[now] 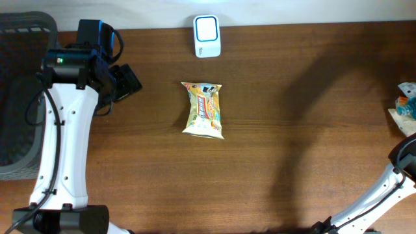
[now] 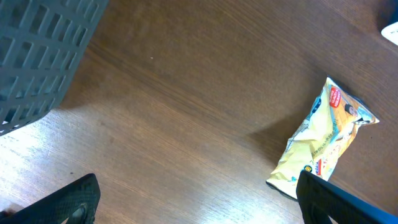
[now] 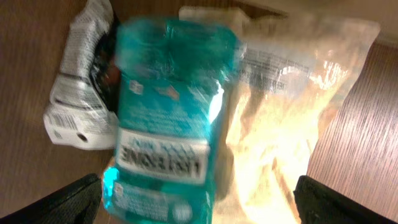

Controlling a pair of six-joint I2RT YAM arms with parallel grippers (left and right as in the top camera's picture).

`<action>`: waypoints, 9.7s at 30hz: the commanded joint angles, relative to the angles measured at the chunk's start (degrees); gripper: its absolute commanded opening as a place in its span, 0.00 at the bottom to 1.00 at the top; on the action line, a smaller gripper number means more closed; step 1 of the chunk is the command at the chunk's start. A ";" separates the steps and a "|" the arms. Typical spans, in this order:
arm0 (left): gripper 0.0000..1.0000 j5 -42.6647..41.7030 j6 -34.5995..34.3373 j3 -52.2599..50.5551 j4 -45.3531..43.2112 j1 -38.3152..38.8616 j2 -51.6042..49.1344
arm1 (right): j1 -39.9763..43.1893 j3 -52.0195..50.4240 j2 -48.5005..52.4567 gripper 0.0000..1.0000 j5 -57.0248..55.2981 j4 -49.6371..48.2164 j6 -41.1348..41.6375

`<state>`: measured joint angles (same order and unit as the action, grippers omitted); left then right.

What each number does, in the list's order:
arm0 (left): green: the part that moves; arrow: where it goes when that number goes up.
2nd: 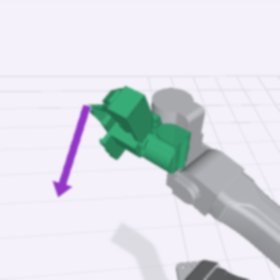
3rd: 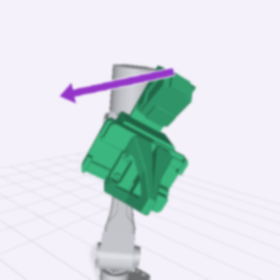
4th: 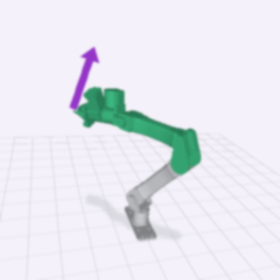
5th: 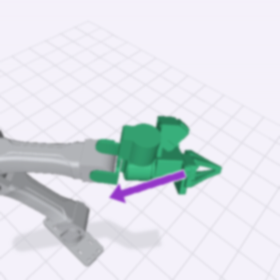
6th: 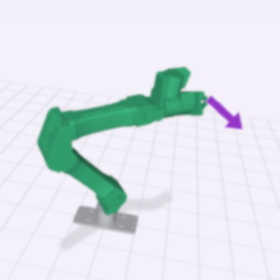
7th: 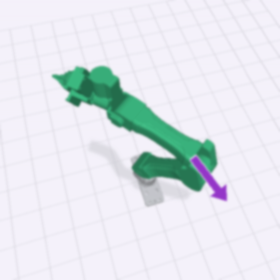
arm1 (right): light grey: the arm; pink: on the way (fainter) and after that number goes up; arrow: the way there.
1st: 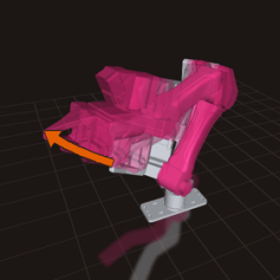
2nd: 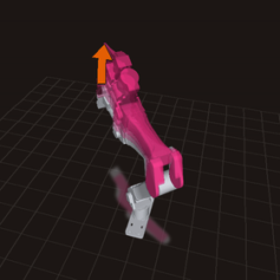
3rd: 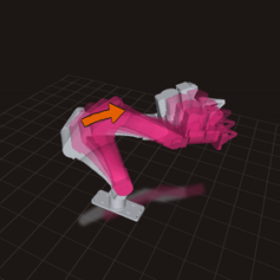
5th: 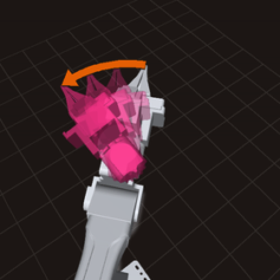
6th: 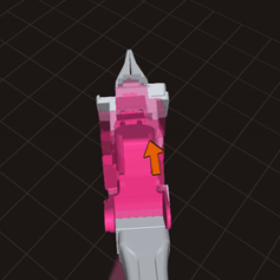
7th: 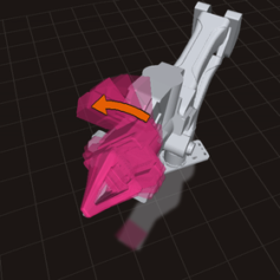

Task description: Scan the item barcode

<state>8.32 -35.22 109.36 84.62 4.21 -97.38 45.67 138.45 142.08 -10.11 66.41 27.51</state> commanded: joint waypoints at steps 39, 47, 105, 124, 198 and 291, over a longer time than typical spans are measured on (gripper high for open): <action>0.99 0.00 -0.59 0.09 0.07 0.02 0.28 | -68.76 -27.98 -18.91 0.79 32.00 3.76 -8.55; 0.99 0.00 -0.59 0.09 0.07 0.02 0.28 | -77.07 -35.56 -18.91 0.04 29.92 -5.92 -1.92; 0.99 0.00 -0.59 0.09 0.07 0.02 0.28 | -68.81 -40.87 -18.67 0.04 29.22 -14.34 5.66; 0.99 0.00 -0.59 0.09 0.07 0.02 0.28 | -74.29 -32.17 -15.76 0.04 19.67 -18.69 8.41; 0.99 -0.42 -0.61 0.09 -1.95 0.02 0.28 | -59.34 -15.52 -29.88 0.04 3.34 24.33 -6.49; 0.00 2.27 4.02 -15.10 -22.84 12.87 -21.07 | -62.88 -36.54 -18.29 0.04 10.62 2.51 -0.94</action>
<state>2.68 -32.10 89.43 59.35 17.39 -121.45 -18.11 93.36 123.39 6.76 64.60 27.05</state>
